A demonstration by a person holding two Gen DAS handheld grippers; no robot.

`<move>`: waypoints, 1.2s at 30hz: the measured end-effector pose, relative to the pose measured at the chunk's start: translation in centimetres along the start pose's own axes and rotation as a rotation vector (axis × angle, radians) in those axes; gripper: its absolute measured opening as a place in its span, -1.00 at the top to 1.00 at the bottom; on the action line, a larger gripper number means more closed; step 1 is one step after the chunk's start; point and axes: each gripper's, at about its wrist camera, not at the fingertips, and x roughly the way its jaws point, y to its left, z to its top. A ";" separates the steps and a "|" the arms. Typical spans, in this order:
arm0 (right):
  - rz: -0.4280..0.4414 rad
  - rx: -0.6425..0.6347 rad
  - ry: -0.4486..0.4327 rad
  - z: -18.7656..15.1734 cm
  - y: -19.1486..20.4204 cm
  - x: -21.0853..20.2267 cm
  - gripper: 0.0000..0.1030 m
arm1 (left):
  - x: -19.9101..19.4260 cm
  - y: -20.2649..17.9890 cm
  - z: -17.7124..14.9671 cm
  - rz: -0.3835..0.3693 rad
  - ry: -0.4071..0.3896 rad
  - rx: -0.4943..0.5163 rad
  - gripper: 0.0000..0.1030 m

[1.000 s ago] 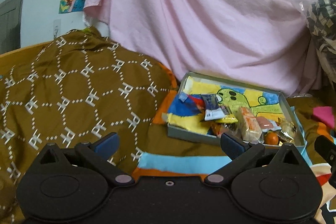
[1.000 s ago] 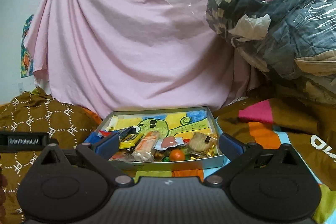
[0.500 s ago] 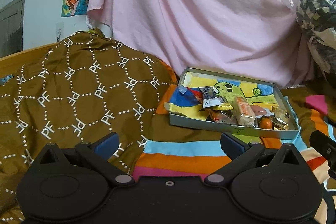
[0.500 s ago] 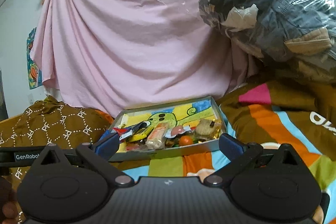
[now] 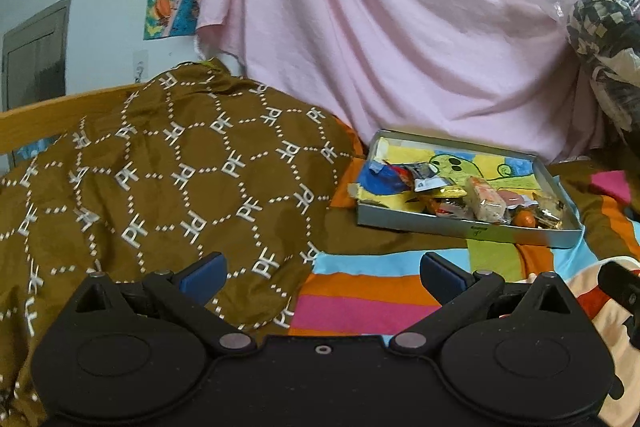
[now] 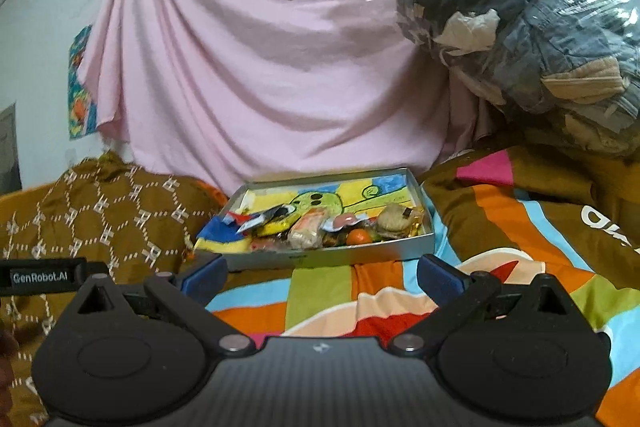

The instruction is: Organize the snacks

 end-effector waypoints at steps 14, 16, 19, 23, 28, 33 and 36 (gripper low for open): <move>0.041 -0.047 0.012 -2.3 3.1 -3.1 -1.00 | -2.0 2.7 -2.8 0.004 -0.001 -0.002 -0.98; 0.045 -0.050 0.021 -2.5 3.5 -3.4 -1.00 | -2.3 3.1 -3.1 0.009 -0.010 0.002 -0.98; 0.054 -0.056 0.019 -2.6 4.2 -4.1 -1.00 | -2.6 3.8 -3.5 0.012 -0.009 -0.007 -0.98; 0.052 -0.053 0.030 -3.1 4.7 -4.6 -1.00 | -3.1 4.5 -3.9 0.010 -0.011 -0.002 -0.98; 0.041 -0.046 0.045 -3.7 5.2 -4.3 -1.00 | -3.6 5.6 -4.6 0.014 -0.011 0.010 -0.98; 0.037 -0.029 0.065 -4.2 5.3 -4.0 -1.00 | -3.9 6.5 -5.3 0.018 -0.029 0.031 -0.98; 0.034 -0.003 0.085 -4.4 5.2 -3.6 -1.00 | -3.8 6.8 -5.5 0.015 -0.035 0.042 -0.98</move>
